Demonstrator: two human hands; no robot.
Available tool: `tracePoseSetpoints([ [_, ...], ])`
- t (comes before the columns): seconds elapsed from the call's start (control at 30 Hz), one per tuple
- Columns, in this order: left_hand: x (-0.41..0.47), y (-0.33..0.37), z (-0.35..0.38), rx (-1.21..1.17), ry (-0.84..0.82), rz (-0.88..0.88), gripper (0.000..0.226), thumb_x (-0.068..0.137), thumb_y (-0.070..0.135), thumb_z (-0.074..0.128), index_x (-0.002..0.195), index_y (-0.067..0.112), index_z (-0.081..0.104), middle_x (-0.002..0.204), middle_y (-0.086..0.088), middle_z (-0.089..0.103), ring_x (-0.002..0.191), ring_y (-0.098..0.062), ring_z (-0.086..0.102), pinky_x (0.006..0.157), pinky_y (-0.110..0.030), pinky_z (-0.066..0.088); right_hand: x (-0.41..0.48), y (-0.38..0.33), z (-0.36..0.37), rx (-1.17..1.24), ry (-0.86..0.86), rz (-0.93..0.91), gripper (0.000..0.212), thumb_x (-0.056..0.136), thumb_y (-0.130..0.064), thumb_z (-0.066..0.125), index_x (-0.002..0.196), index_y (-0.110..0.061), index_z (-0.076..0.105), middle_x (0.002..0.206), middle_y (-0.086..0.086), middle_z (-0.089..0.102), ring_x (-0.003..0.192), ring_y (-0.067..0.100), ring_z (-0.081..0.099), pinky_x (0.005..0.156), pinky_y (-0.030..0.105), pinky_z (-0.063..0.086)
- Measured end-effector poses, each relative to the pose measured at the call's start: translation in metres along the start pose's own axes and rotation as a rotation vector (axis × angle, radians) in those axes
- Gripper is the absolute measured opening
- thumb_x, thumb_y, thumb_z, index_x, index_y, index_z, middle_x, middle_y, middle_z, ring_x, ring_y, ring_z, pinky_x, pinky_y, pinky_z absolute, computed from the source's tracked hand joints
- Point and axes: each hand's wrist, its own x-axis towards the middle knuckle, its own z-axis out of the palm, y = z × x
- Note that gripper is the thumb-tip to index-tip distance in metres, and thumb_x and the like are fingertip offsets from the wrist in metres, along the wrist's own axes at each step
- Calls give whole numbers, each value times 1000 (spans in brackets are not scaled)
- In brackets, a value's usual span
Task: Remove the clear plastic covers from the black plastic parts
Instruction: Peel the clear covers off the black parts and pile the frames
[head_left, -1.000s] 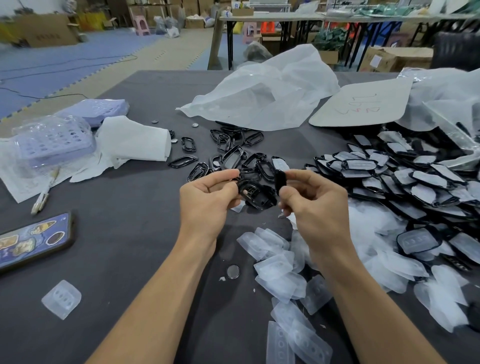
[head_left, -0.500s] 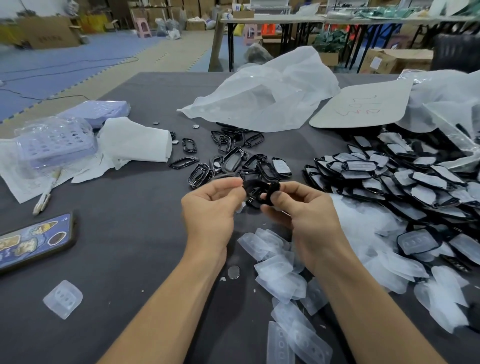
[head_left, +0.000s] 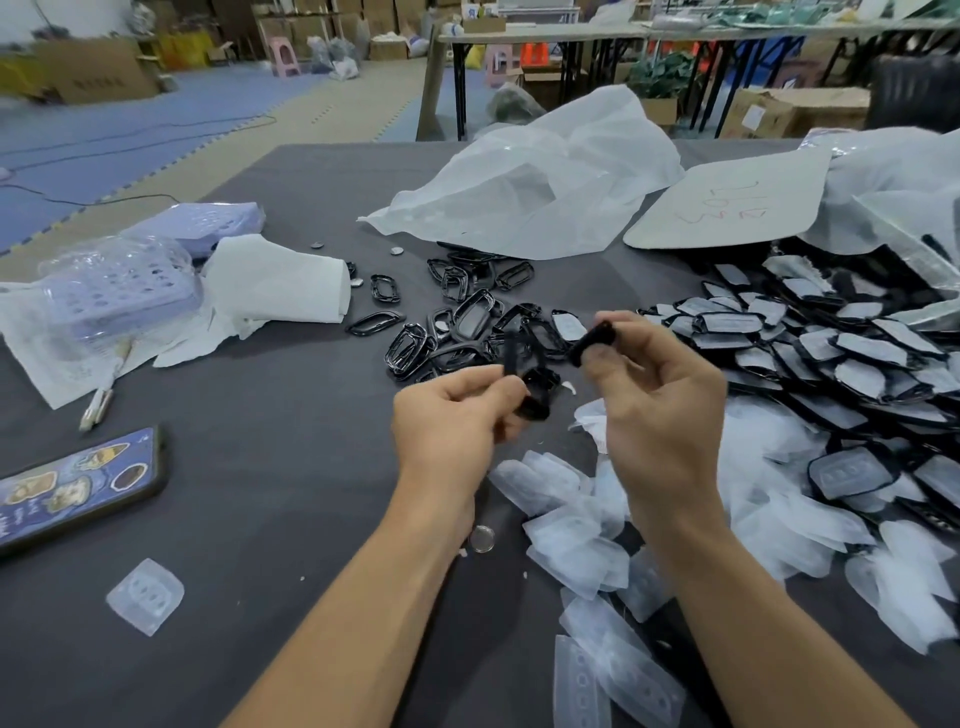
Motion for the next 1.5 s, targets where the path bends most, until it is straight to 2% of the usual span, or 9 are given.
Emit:
tracePoseSetpoints([
  [0.1,3,-2,0,-244,98,-80,15,81,-2,82,82,11,76,68,-5,76,54,-15,69,55,-24,57,-7,2,6,-110,-31,-26,20,95,-12,69,88,-30,72,83,-12,73,77,6,66,74,25,54],
  [0.27,1,-8,-1,-56,71,39,12,79,7,84,77,18,81,75,-5,79,65,-19,75,69,-35,63,-16,0,10,-284,-154,-72,13,98,-15,68,92,-26,71,71,-15,71,65,11,66,64,29,55],
  [0.47,-2,-8,0,-41,-2,74,12,82,7,82,83,19,83,78,-6,80,74,-20,78,67,-25,61,-19,-4,10,-350,-140,-108,19,90,-12,78,87,-30,72,78,-27,72,67,-4,69,63,8,49],
  [0.67,-4,-6,-2,-65,-132,88,21,85,0,78,92,19,85,85,-11,81,73,-23,72,80,-38,64,-15,-2,7,-394,-130,-131,11,87,-12,80,84,-20,74,74,-28,70,66,-4,68,63,6,46],
  [0.83,-6,-6,2,-54,-137,79,23,86,1,78,89,23,85,83,-10,81,70,-23,71,80,-42,63,-11,2,5,-393,-111,-132,12,91,-13,75,82,-21,74,71,-14,70,66,8,65,63,22,51],
  [1.0,-8,-6,2,-63,-153,94,15,84,8,80,90,21,85,86,-10,81,79,-30,77,81,-44,65,-13,1,9,-398,-64,-108,16,93,-15,72,79,-25,70,76,-20,68,66,3,62,60,9,43],
  [1.1,-8,-6,2,-67,-155,84,16,84,5,80,91,19,85,85,-12,80,78,-29,77,84,-48,64,-16,0,10,-456,-35,-131,17,94,-20,72,78,-24,69,66,-16,67,66,3,62,59,10,42],
  [1.27,-11,-3,5,-84,-176,65,16,85,-2,77,92,10,84,85,-18,79,87,-49,74,85,-63,60,-19,-3,13,-507,4,-162,16,96,-21,69,80,-22,67,60,-20,61,69,6,61,61,14,43],
  [1.5,-13,3,5,-88,-225,142,23,86,-9,73,91,10,85,84,-24,78,77,-36,65,83,-62,57,-19,-8,11,-541,22,-143,19,91,-33,67,75,-24,62,56,-19,58,65,9,60,57,14,40],
])
